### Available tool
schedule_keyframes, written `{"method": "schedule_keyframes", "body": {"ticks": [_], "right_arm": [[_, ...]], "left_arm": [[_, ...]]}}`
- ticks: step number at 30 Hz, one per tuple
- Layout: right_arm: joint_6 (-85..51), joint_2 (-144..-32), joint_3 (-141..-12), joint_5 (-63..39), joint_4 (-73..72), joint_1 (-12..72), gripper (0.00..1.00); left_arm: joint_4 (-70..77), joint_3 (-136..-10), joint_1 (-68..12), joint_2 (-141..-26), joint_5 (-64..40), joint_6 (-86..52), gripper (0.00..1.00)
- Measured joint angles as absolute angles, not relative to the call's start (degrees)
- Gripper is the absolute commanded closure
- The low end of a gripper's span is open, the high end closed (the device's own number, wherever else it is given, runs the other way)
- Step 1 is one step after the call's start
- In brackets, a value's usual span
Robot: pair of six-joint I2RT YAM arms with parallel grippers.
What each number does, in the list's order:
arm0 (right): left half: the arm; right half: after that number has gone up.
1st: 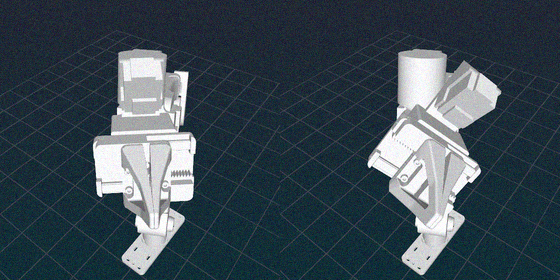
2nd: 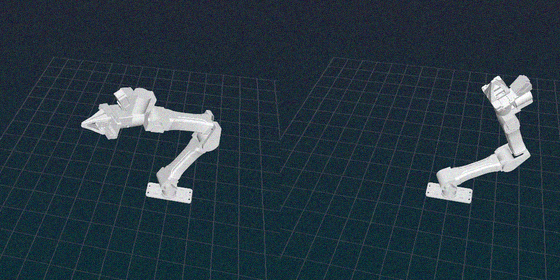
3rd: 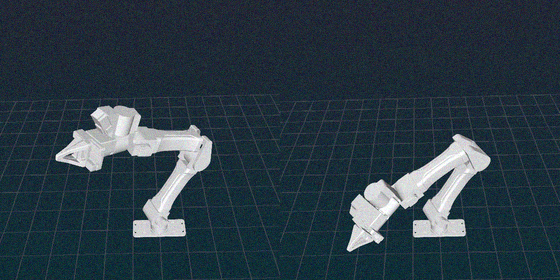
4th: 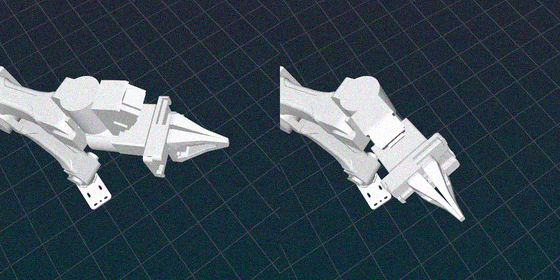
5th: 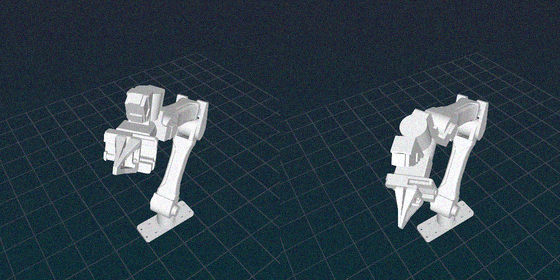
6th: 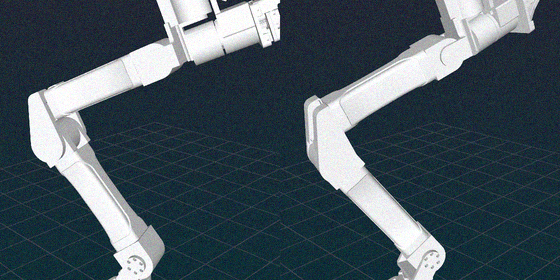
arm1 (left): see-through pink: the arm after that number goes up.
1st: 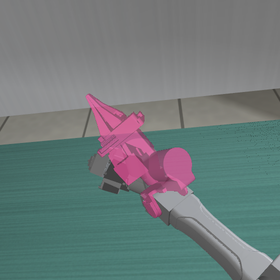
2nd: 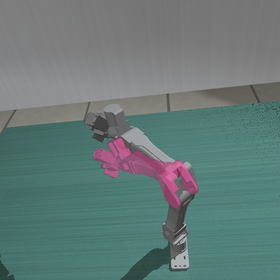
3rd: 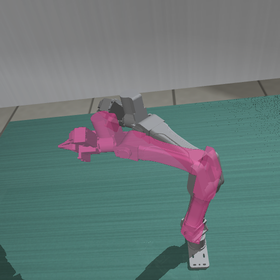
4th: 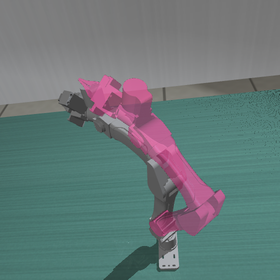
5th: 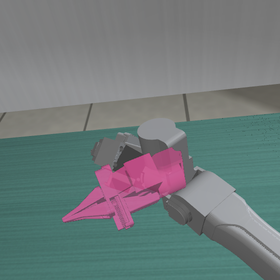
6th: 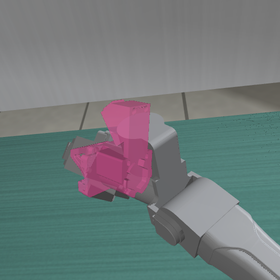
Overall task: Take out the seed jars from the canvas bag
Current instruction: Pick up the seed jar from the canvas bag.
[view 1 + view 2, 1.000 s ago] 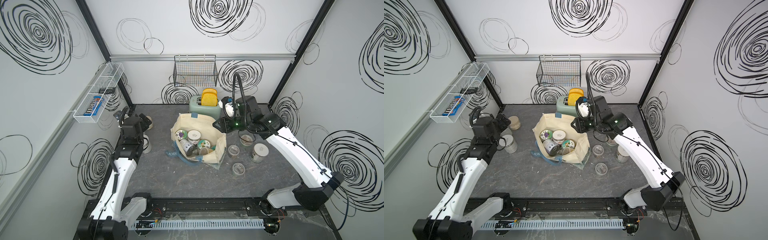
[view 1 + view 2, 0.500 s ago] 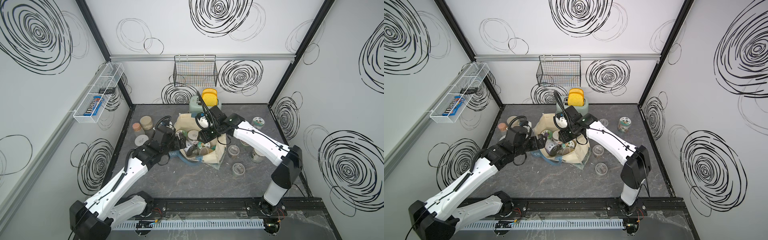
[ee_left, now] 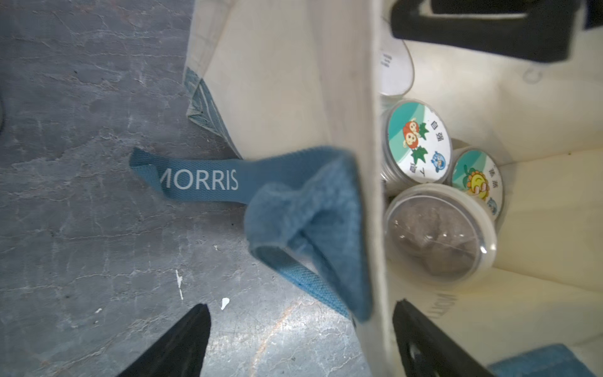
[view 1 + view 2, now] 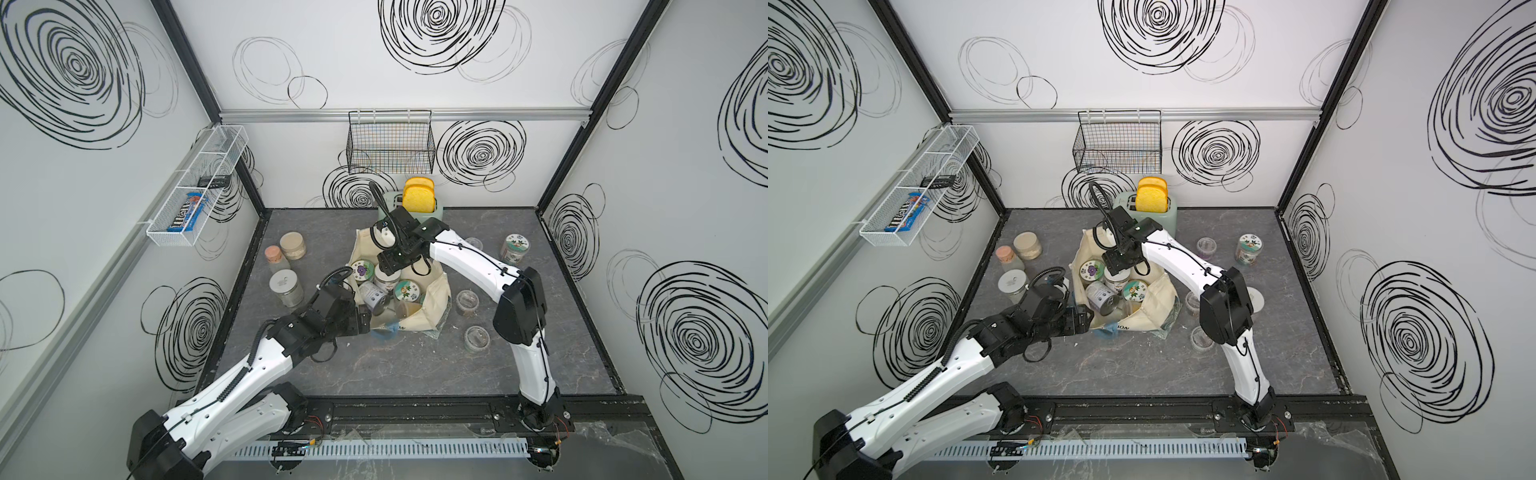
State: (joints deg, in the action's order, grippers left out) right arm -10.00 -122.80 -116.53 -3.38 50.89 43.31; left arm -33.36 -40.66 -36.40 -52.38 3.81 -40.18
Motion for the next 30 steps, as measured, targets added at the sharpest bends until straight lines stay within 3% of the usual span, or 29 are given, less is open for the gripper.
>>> {"method": "schedule_keyframes", "body": {"ticks": [4,8,24,30], "right_arm": [[-10.7,-125.21,-117.21,-4.51,51.88,43.2,0.19],[-10.63,-125.23,-116.53,-5.37,51.72,43.22,0.0],[-11.7,-123.94,-114.39,2.07,52.53,43.79,0.03],[-13.28,-120.79,-108.97,-3.36,49.58,41.17,0.03]], "left_arm": [[-32.73,-40.25,-37.08,-52.45,3.62,-40.86,0.09],[-32.4,-40.07,-37.12,-52.86,3.42,-40.99,0.09],[-31.59,-40.4,-37.12,-54.65,3.44,-40.47,0.09],[-31.55,-40.93,-36.99,-55.22,3.31,-40.12,0.06]]}}
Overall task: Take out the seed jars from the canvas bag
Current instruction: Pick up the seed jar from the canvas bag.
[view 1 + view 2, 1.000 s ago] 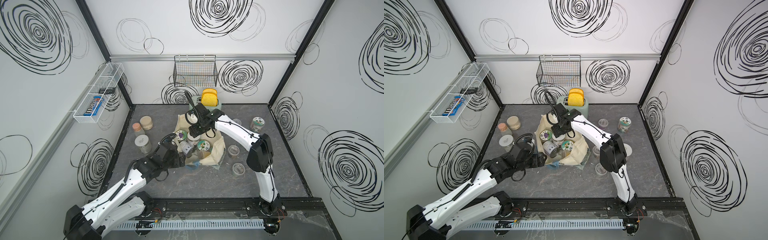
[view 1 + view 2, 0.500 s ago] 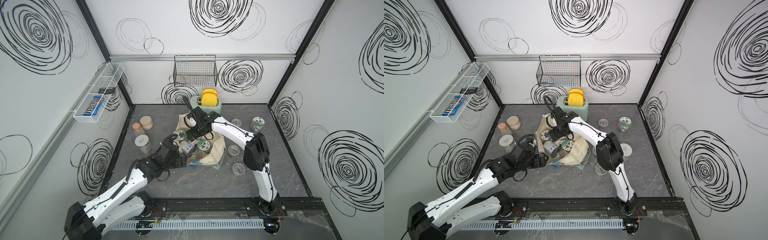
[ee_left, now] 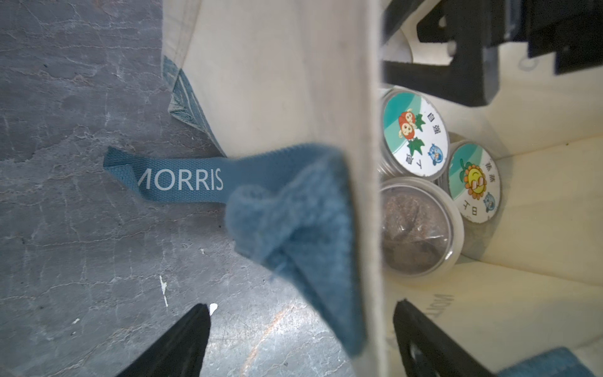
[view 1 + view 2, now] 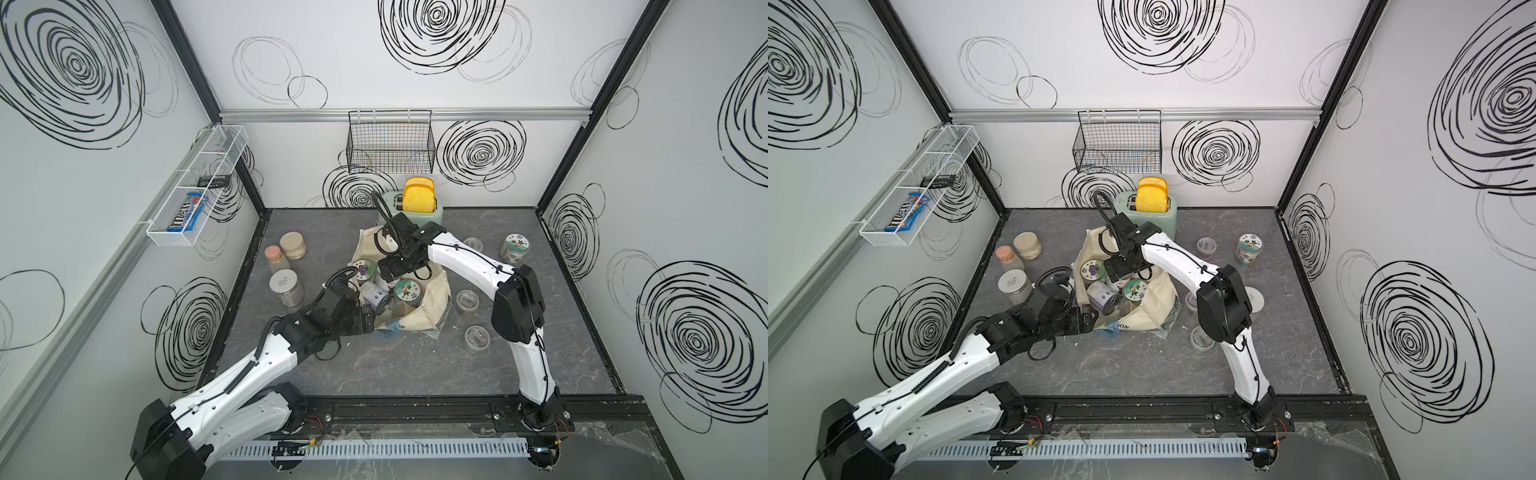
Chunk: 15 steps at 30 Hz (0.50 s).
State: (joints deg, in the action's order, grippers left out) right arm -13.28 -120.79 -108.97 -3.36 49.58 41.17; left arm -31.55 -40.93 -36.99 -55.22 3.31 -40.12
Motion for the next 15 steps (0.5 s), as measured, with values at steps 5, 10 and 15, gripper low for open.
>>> {"method": "schedule_keyframes", "body": {"ticks": [5,10,15], "right_arm": [[-13.41,-120.03,-103.66,-9.8,46.41,40.07,0.02],[-13.47,-121.21,-103.33,-11.33,43.72,40.66,0.03],[-13.74,-122.48,-103.35,-11.33,41.19,40.75,0.03]], "left_arm": [[-31.42,-42.02,-35.16,-57.01,1.72,-38.85,0.05],[-30.94,-42.68,-31.14,-57.65,-0.64,-37.34,0.07],[-30.76,-42.68,-29.54,-57.67,-2.52,-36.34,0.08]]}}
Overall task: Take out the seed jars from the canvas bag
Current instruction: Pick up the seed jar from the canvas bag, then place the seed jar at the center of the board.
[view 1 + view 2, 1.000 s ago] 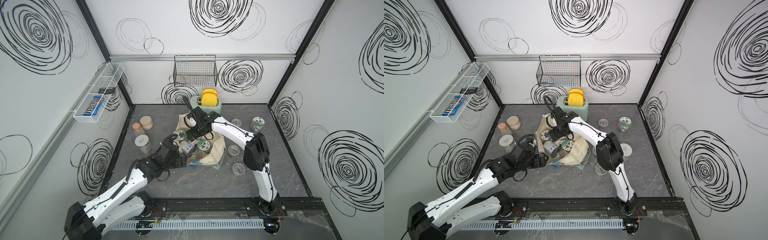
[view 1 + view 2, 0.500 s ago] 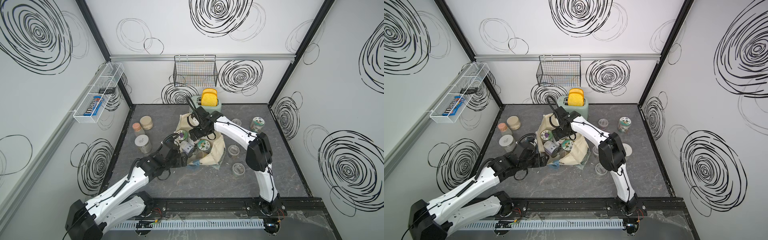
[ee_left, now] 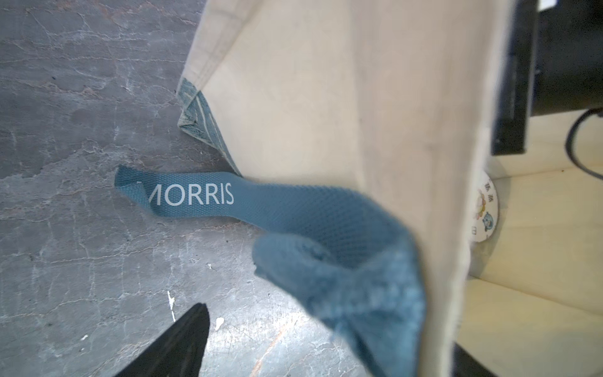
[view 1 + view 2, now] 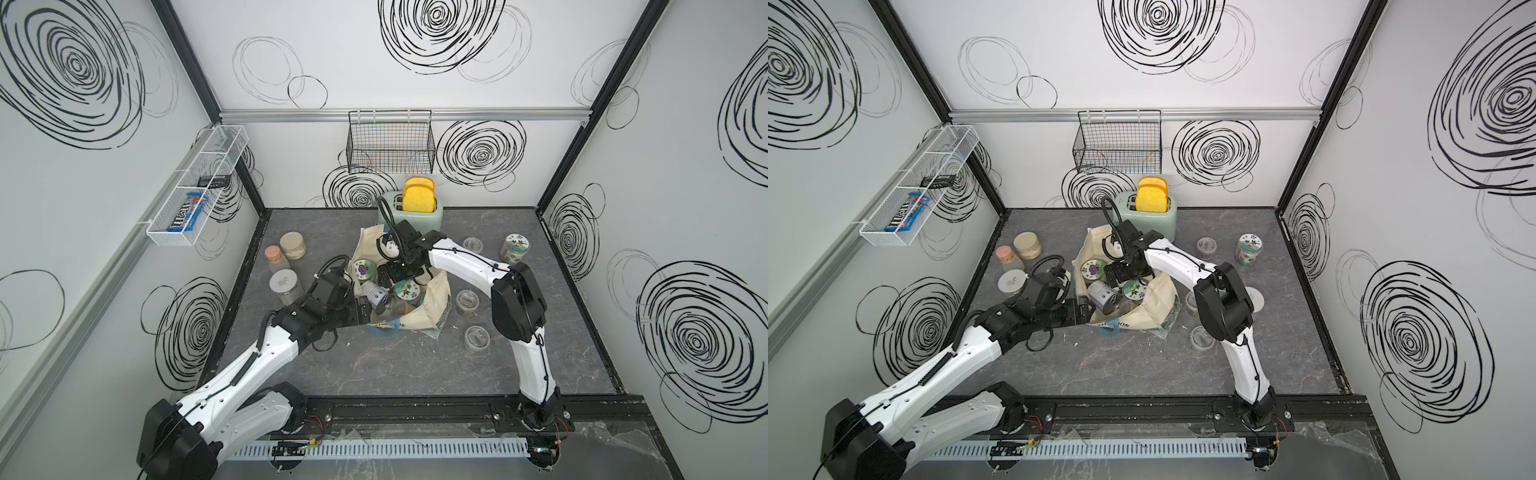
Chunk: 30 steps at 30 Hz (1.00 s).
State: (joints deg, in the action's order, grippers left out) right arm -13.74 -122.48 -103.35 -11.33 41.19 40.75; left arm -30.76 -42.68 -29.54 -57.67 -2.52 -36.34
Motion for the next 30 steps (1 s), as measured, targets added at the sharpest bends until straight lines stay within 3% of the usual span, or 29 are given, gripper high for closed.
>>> {"method": "schedule_keyframes", "body": {"ticks": [3,9,18,25,30], "right_arm": [[-14.24,-123.26,-103.37,-11.79,39.62,40.56,0.03],[-14.66,-123.98,-104.55,-12.32,39.42,40.53,0.33],[-14.81,-116.73,-104.05,-12.99,39.64,40.34,0.36],[-17.04,-92.47,-94.52,-18.65,28.36,38.39,0.38],[-20.84,-78.78,-87.13,-22.46,20.53,29.69,0.39]], "left_arm": [[-30.35,-42.68,-29.3,-57.67,-3.22,-35.99,0.08],[-29.89,-42.68,-28.73,-57.67,-3.99,-35.73,0.08],[-29.91,-42.92,-27.66,-57.65,-4.51,-35.29,0.08],[-29.98,-43.83,-26.22,-57.3,-4.69,-34.46,0.08],[-30.06,-43.83,-25.32,-57.19,-4.93,-33.87,0.08]]}}
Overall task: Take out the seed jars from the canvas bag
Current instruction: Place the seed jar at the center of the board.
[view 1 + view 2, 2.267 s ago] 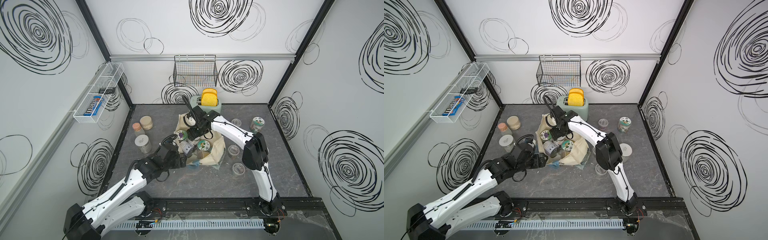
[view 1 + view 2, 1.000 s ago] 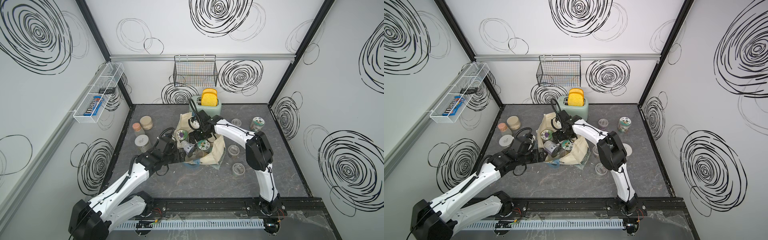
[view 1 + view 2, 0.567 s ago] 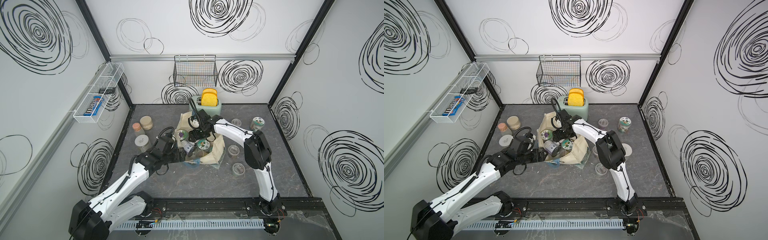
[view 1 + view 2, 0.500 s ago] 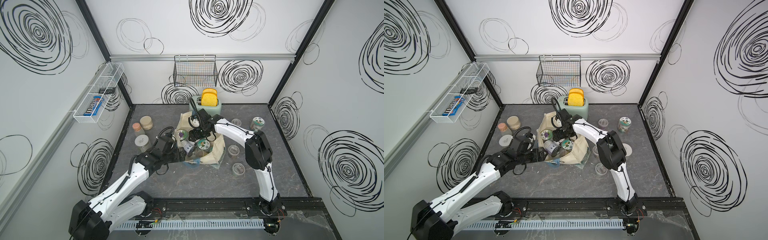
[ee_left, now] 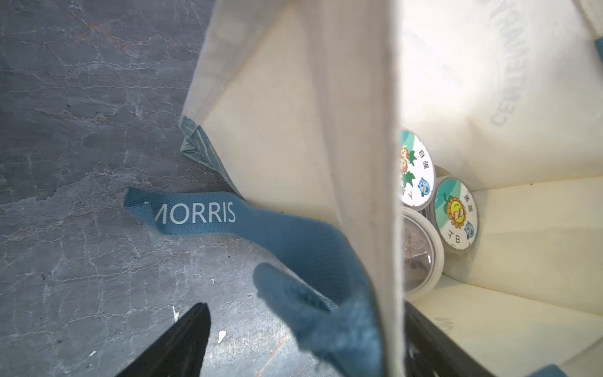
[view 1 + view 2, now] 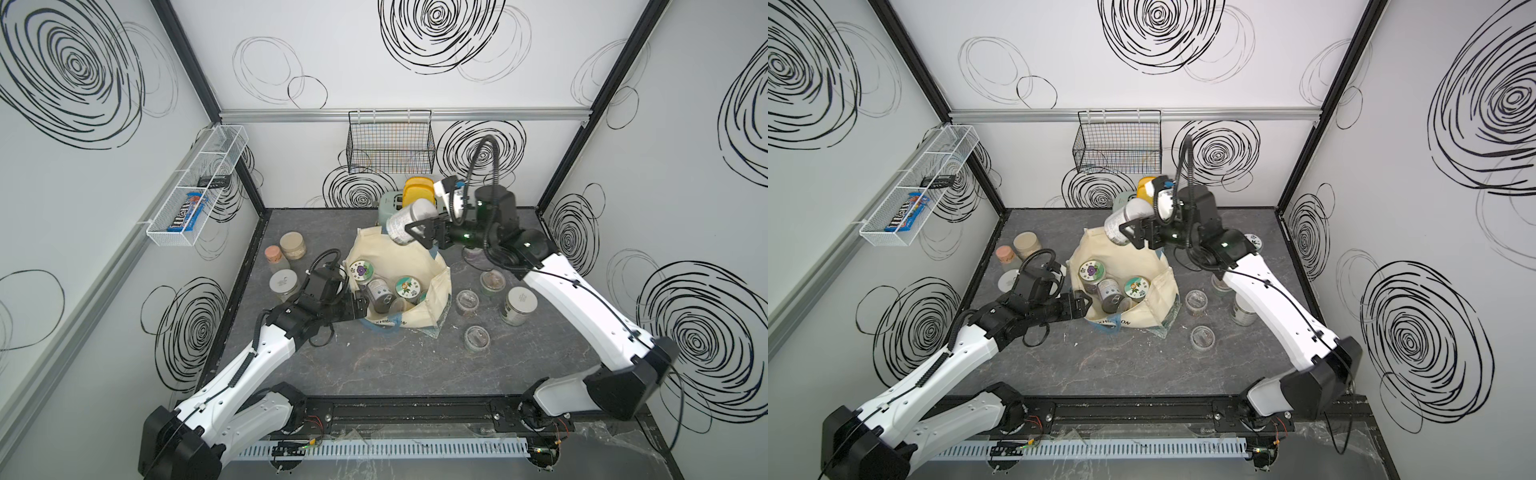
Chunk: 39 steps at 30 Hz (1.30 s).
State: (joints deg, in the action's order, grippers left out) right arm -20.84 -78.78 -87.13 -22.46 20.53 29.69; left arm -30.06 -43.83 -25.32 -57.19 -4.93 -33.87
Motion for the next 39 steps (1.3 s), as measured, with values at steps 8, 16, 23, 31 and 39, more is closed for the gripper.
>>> {"method": "schedule_keyframes", "body": {"ticks": [8,16,23,31,39], "right_arm": [[-22.04,-74.19,-79.57,-19.57,18.17,15.7,0.4],[-20.62,-83.24,-70.54,-13.04,17.28,8.71,0.4],[-18.74,-95.09,-69.17,-10.24,12.62,9.43,0.4],[-16.47,-104.33,-71.57,-4.73,11.09,13.74,0.4],[-15.66,-105.65,-69.76,-1.43,10.02,16.14,0.39]], "left_arm": [[-30.09,-43.83,-25.21,-57.17,-5.13,-33.52,0.09],[-30.28,-43.83,-24.93,-56.23,-5.15,-33.39,0.08],[-30.33,-43.86,-24.56,-56.18,-5.32,-32.95,0.08],[-30.35,-43.86,-23.55,-56.07,-6.13,-32.58,0.08],[-30.63,-43.86,-22.31,-55.09,-6.68,-32.16,0.08]]}}
